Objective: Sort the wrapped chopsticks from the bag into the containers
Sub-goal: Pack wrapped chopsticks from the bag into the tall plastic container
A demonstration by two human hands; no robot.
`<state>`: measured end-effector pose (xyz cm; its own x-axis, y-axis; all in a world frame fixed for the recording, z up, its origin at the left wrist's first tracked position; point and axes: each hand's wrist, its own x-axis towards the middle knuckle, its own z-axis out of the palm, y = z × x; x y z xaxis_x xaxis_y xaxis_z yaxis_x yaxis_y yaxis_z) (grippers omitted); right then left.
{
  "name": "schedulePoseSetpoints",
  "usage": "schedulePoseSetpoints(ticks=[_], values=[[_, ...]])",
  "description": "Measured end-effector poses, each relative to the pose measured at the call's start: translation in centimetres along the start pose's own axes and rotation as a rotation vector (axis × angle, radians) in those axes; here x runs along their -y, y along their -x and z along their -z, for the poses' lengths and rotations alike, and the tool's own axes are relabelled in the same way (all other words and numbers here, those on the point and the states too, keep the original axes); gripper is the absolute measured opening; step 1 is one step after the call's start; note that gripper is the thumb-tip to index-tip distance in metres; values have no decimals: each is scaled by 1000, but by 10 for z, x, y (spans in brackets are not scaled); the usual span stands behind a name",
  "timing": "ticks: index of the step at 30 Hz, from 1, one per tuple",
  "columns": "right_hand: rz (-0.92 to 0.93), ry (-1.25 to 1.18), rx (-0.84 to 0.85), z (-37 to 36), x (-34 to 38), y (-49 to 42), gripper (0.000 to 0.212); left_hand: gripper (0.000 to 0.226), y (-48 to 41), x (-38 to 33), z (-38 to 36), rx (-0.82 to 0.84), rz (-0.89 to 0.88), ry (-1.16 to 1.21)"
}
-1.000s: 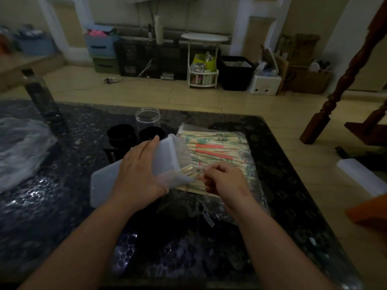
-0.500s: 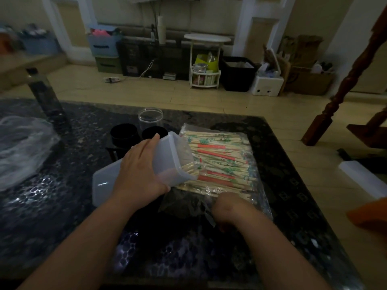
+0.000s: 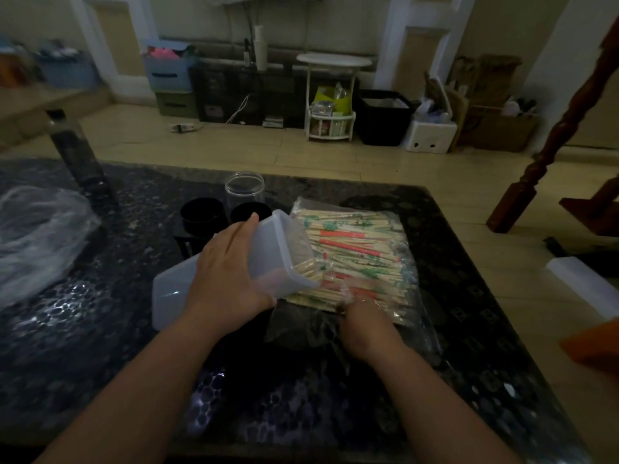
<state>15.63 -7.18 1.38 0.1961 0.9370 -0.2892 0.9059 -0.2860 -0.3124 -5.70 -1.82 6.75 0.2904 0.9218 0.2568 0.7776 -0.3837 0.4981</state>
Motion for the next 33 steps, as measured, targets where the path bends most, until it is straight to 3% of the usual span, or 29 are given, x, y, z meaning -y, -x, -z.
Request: schedulePoseSetpoints(ticks=[5, 24, 29, 31, 33], values=[[6, 66, 39, -6, -8, -4, 64, 128, 0, -1, 2, 1, -3, 6], [86, 124, -267, -33, -20, -14, 48, 128, 2, -2, 3, 4, -19, 11], [46, 127, -190, -29, -18, -15, 22, 128, 1, -3, 5, 6, -13, 20], [15, 115, -163, -29, -18, -16, 23, 128, 2, -3, 5, 6, -8, 25], [19, 116, -161, -30, -18, -16, 38, 129, 2, -3, 5, 8, -4, 28]])
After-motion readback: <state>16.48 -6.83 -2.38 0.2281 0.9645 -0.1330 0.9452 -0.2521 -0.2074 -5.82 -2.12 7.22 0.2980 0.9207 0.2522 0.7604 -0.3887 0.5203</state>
